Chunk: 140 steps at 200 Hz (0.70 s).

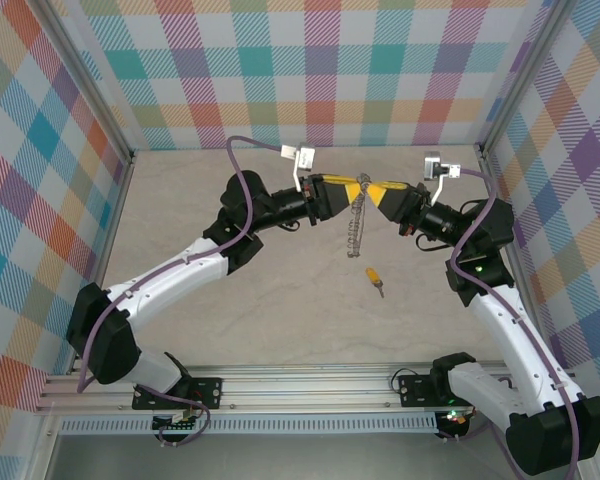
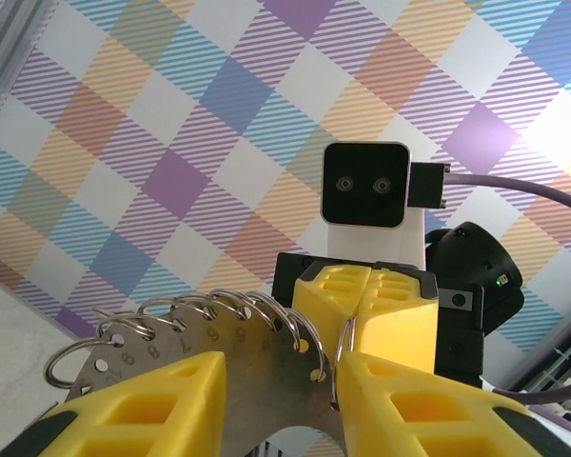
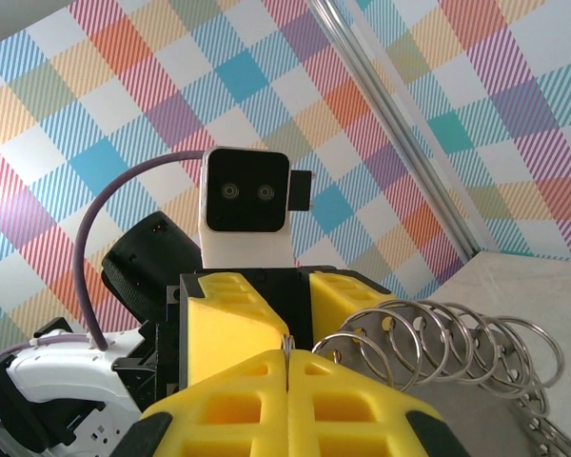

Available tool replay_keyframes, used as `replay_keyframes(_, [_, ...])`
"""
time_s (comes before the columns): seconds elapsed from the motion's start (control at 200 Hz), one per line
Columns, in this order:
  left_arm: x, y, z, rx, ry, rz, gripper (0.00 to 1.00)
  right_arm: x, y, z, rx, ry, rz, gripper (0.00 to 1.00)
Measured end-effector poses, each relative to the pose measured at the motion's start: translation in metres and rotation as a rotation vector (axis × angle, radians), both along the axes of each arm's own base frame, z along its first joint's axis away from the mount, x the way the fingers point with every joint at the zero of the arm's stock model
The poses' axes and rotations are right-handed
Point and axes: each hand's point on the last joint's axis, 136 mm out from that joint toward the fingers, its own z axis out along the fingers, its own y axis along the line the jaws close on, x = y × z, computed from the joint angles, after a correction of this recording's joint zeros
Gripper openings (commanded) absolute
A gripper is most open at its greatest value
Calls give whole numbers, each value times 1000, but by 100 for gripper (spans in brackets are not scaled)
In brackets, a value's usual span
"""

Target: Put the keys on the keyring

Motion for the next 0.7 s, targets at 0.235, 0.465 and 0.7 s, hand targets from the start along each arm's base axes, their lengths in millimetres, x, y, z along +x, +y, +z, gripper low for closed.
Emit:
replay_keyframes(0.235, [1, -1, 2, -10, 1, -1, 41, 1, -1, 2, 5, -8, -10, 0])
replay_keyframes(0.465, [4, -1, 2, -13, 4, 13, 50, 1, -2, 3, 8, -14, -14, 0])
replay_keyframes(0.7, [9, 0, 0, -15, 14, 45, 65, 2, -2, 4, 12, -19, -20, 0])
